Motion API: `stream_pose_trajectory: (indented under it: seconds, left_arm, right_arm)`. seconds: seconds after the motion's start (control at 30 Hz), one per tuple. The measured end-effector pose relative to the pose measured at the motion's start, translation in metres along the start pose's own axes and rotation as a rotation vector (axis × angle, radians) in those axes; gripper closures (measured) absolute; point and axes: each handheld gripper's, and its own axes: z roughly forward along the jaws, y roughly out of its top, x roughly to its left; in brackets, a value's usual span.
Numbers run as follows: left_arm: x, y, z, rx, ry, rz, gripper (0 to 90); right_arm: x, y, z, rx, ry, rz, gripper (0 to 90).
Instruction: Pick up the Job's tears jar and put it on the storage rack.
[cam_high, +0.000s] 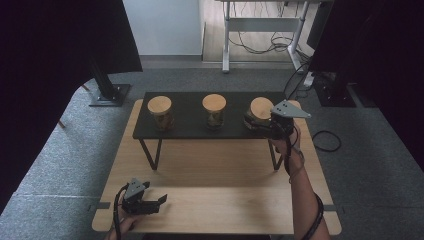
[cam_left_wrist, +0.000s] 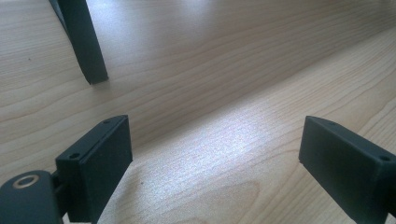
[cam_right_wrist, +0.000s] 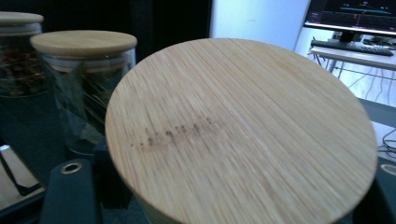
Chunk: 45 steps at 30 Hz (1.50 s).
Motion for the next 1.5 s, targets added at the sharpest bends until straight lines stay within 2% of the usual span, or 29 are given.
stream_pose_trajectory:
  seconds: [0.17,0.33,0.47,0.57,0.87,1.17,1.33,1.5]
  left_arm:
    - [0.0,0.0,0.0,-0.001,-0.001,0.0,9.0]
    - [0.0,0.0,0.0,0.0,0.001,0.004,9.0]
    - [-0.001,0.0,0.0,0.0,0.003,0.003,9.0]
    - [-0.001,0.0,0.0,0.002,0.003,0.005,9.0]
    - [-0.001,0.0,0.001,0.006,0.004,0.012,8.9]
    - [-0.001,0.0,0.0,0.004,0.007,0.011,8.8]
    - [-0.001,0.0,0.001,0.01,0.01,0.011,8.6]
    - [-0.002,0.0,0.001,0.009,0.011,0.01,8.6]
  right_arm:
    - [-0.002,-0.004,0.003,0.001,-0.02,0.013,24.6]
    - [0.0,-0.004,0.005,0.002,-0.031,0.001,24.5]
    - [0.003,-0.003,0.01,0.044,-0.103,-0.042,21.4]
    - [0.0,-0.004,0.01,0.046,-0.091,-0.018,21.8]
    - [0.002,-0.003,0.008,0.057,-0.103,-0.024,21.7]
    - [0.0,-0.004,0.008,0.058,-0.091,-0.015,21.5]
    - [0.003,-0.005,0.004,0.073,-0.089,-0.02,16.7]
    - [0.005,-0.002,-0.005,0.064,-0.1,-0.018,12.9]
